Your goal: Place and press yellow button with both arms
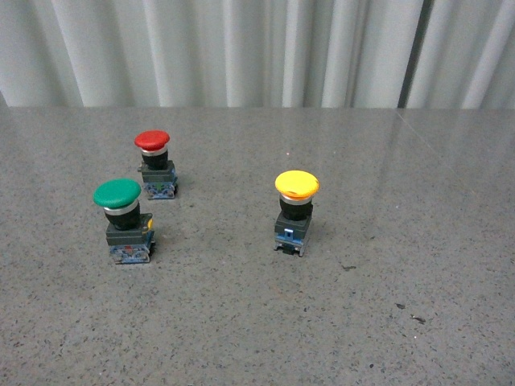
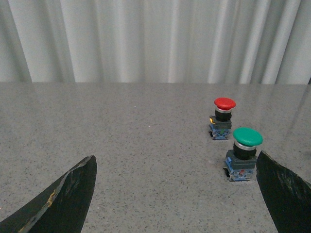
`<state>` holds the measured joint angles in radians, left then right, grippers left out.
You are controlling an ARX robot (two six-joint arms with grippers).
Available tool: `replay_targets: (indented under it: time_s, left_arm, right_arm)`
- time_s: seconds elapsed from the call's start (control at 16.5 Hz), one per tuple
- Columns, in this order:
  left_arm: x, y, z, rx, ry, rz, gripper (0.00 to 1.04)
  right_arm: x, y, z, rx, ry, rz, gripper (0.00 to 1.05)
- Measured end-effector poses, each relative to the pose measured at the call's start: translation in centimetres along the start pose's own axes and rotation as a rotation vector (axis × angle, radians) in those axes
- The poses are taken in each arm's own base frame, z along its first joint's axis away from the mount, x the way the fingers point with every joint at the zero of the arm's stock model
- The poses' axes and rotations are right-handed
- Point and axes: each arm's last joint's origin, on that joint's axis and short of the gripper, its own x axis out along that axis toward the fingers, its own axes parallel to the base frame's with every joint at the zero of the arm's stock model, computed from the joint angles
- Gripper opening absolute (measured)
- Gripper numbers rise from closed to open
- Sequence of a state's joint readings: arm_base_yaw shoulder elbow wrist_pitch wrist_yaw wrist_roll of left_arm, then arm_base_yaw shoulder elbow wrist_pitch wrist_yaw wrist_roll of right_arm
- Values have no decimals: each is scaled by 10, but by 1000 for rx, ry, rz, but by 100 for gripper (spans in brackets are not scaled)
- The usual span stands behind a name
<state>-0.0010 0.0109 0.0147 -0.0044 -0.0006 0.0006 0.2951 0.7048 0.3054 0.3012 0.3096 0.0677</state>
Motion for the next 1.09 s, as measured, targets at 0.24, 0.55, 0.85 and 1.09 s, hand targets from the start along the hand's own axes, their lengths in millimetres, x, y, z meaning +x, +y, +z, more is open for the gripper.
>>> replay_targets:
  time_s: [0.24,0.55,0.85,1.09]
  left_arm:
    - [0,0,0,0,0,0,98]
    - [0,0,0,0,-1,0,98]
    - [0,0,0,0,0,0,98]
    - [0,0,0,0,0,0,98]
  right_arm:
    - [-38,-41,-18,-15,-115,8,2]
    - [-42,-41,-39,-29,-99,19,2]
    - [-45,-42,-50,-30,-87,18,2]
    - [-55,-42,-62,-32,-100,18,2]
